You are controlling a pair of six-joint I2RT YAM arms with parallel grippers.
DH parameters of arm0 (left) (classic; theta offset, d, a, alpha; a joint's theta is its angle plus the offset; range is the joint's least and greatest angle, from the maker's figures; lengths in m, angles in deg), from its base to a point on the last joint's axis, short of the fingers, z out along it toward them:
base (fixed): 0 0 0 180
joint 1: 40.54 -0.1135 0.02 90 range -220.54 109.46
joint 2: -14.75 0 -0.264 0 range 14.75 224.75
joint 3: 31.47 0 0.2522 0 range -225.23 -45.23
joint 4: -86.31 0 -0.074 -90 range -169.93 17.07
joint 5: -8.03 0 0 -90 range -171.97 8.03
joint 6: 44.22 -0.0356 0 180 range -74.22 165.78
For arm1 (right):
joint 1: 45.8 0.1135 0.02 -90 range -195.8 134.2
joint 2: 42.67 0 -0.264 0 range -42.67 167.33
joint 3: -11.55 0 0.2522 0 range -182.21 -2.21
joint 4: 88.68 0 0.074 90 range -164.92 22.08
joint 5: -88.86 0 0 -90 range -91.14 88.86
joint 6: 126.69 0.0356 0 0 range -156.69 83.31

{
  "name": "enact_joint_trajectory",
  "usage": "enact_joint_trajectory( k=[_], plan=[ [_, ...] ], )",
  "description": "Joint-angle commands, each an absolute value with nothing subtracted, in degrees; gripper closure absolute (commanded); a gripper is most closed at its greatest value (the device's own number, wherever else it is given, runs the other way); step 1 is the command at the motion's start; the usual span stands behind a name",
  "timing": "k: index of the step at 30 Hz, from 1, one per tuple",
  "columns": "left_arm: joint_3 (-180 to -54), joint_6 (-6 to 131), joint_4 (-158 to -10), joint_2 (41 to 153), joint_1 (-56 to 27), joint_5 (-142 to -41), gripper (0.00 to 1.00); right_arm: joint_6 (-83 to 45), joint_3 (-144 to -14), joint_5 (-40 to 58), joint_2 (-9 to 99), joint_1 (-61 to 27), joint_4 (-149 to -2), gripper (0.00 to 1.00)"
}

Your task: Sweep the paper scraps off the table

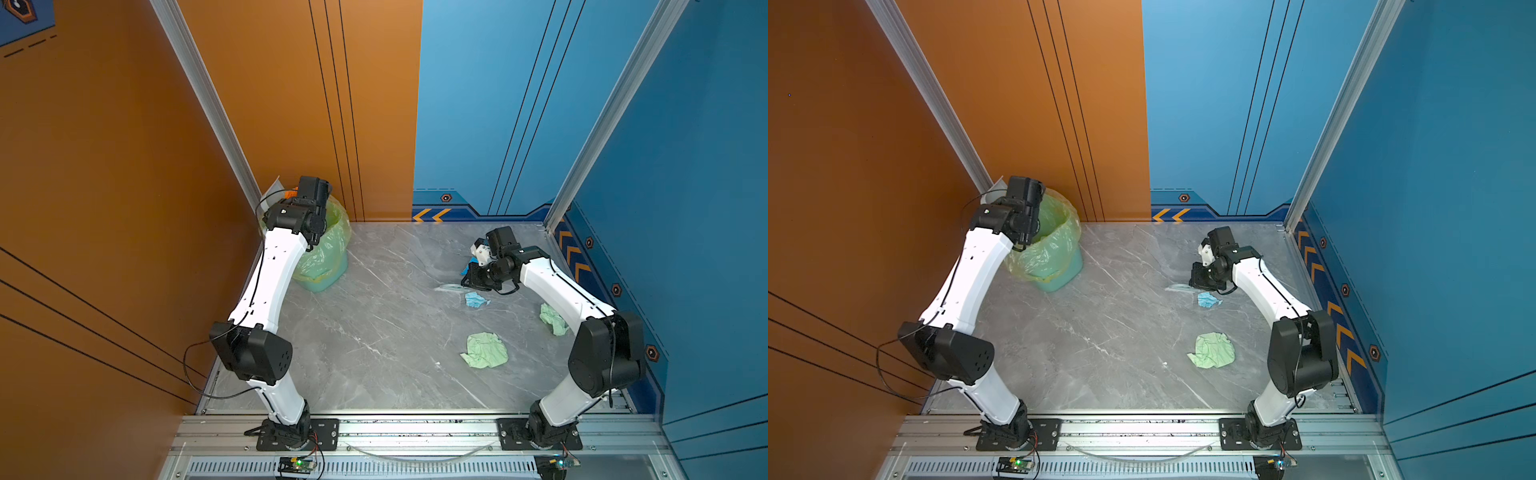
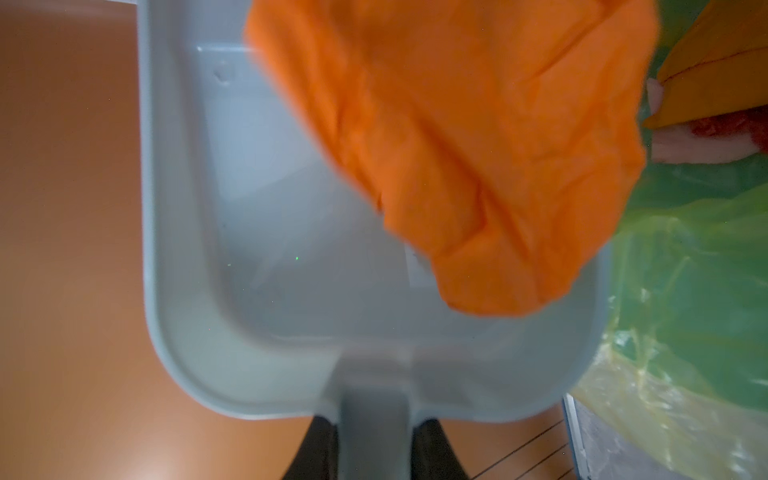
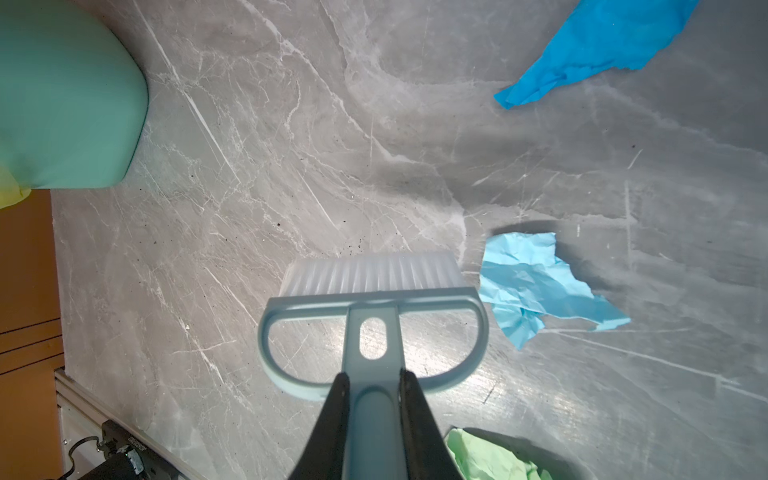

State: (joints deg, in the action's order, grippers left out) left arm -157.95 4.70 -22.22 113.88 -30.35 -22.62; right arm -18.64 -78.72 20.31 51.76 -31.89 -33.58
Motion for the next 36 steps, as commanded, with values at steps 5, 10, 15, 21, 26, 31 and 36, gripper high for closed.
enact_joint_trajectory(
  k=[5, 10, 15, 21, 26, 31, 36],
  plan=[
    [-159.45, -0.92, -21.76, 114.36, -30.52, -22.35, 1.00, -18.71, -76.53, 21.21, 49.63, -32.29, -34.69, 1.00],
    [-158.68, -2.79, -21.85, 114.42, -30.52, -22.64, 1.00, -18.75, -75.58, 21.36, 48.96, -32.64, -34.87, 1.00],
    [-158.59, -1.61, -21.90, 113.75, -30.52, -24.21, 1.00, -18.84, -74.90, 21.36, 48.48, -33.00, -34.93, 1.00],
    [-160.23, 4.01, -21.81, 110.91, -30.51, -32.25, 1.00, -18.76, -74.90, 21.27, 48.45, -33.29, -35.02, 1.00],
    [-161.59, 10.40, -21.87, 108.13, -30.78, -40.92, 1.00, -18.33, -75.16, 21.10, 48.41, -33.24, -35.02, 1.00],
    [-161.86, 17.23, -22.16, 104.86, -31.52, -52.71, 1.00, -18.08, -75.06, 20.25, 47.53, -33.28, -34.76, 1.00],
    [-160.49, 24.12, -23.88, 101.51, -31.84, -61.71, 1.00, -17.64, -75.12, 18.57, 46.74, -33.43, -34.14, 1.00]
  ],
)
